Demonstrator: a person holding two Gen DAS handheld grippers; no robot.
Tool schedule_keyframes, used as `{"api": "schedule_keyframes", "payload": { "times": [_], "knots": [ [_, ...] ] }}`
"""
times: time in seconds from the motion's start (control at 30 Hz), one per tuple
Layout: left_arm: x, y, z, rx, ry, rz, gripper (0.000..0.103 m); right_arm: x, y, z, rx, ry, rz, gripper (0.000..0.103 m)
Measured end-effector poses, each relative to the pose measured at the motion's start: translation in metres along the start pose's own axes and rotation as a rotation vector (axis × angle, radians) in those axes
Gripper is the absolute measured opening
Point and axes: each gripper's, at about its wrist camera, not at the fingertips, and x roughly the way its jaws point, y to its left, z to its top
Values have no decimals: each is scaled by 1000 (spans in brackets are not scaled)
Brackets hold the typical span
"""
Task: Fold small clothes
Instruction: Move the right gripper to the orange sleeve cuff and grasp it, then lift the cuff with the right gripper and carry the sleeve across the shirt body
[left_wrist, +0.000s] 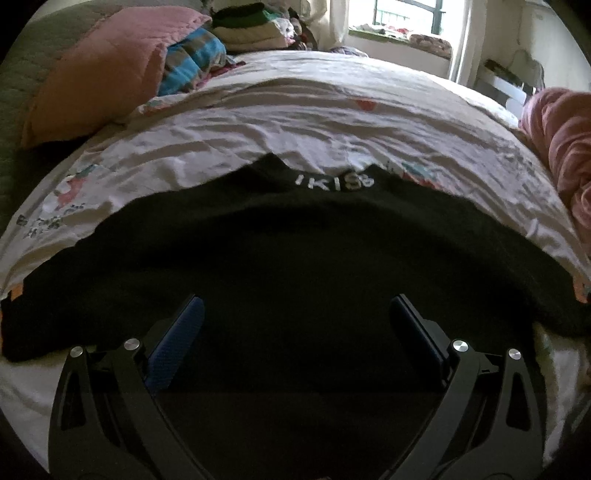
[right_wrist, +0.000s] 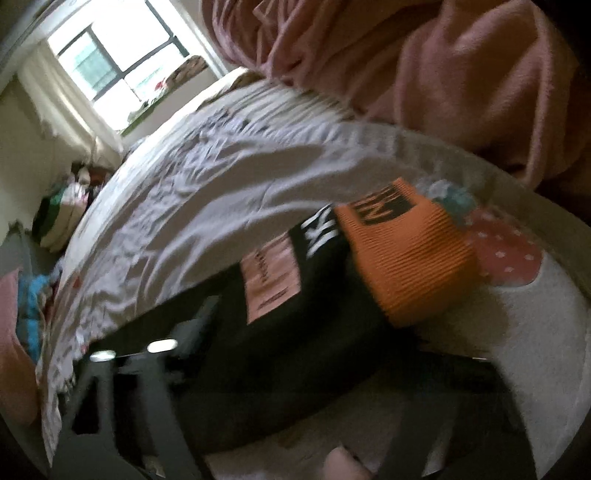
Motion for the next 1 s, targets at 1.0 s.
{"api": "schedule_keyframes", "payload": {
  "times": [1.0],
  "knots": [
    [-56,23,13,-90,-27,-112,94,-101,137,-23,-347,-101,406,15]
  ]
}}
